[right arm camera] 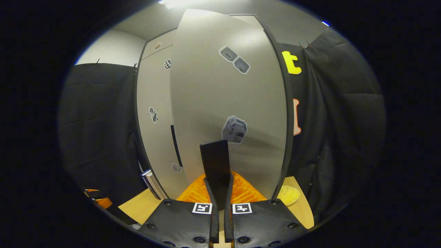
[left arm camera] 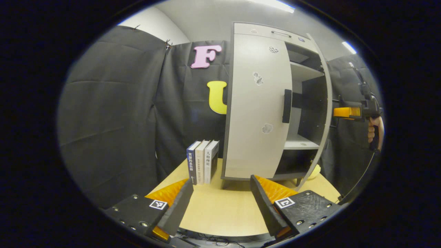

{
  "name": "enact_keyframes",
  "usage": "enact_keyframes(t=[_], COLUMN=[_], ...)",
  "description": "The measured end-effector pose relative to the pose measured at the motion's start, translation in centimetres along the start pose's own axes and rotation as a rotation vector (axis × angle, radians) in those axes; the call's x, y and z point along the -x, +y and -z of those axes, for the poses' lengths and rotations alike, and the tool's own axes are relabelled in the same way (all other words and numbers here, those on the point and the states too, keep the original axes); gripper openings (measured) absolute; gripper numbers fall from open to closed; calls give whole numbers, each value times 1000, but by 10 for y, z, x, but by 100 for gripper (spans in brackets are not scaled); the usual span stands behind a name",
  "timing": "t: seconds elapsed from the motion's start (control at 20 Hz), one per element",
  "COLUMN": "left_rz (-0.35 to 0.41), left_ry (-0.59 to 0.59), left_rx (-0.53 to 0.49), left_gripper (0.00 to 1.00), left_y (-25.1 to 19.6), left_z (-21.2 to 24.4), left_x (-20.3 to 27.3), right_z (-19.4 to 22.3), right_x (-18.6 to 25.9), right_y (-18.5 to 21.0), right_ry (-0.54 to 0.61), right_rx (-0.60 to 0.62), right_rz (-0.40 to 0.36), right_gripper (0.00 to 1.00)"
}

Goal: Open the right door of the double-door shoe cabinet with the right hand, and open the left door with the left hand.

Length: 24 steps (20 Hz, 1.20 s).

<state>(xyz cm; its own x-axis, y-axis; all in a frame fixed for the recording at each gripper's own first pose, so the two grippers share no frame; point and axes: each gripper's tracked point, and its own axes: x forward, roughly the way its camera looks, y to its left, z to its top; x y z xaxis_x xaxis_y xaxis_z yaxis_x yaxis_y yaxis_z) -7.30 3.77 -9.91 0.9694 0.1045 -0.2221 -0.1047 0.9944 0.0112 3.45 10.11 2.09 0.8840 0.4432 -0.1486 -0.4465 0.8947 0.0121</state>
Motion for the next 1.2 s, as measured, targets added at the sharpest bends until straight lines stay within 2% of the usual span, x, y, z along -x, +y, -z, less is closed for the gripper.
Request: enact_keyframes(t=[0.2, 0.25, 0.4, 0.45, 0.65, 0.7, 0.75, 1.0, 1.2], left_rz=[16, 27, 36, 37, 32, 35, 38, 42, 87], left_ry=[4, 4, -1, -1, -2, -5, -7, -8, -16], left_rx=[2, 1, 0, 1, 12, 16, 21, 33, 63], left_gripper=[97, 98, 99, 97, 97, 97, 97, 97, 97], left_y=[-6, -8, -13, -14, -14, -14, -14, -15, -29], left_z=[2, 2, 3, 3, 5, 5, 6, 9, 13], left_x=[-2, -3, -4, -4, -3, -1, -2, -3, -6], right_z=[1, 0, 1, 1, 0, 1, 1, 1, -1], right_x=[15, 15, 27, 30, 40, 42, 44, 55, 64], right_y=[-14, -17, -27, -30, -49, -56, -60, -80, -105], right_ry=[8, 13, 18, 18, 0, 2, 8, 6, -8], right_rx=[-13, -8, -6, -8, 28, 29, 20, 19, -43], right_rz=[39, 47, 75, 83, 113, 118, 123, 144, 163], right_gripper=[7, 4, 3, 7, 6, 2, 7, 6, 5])
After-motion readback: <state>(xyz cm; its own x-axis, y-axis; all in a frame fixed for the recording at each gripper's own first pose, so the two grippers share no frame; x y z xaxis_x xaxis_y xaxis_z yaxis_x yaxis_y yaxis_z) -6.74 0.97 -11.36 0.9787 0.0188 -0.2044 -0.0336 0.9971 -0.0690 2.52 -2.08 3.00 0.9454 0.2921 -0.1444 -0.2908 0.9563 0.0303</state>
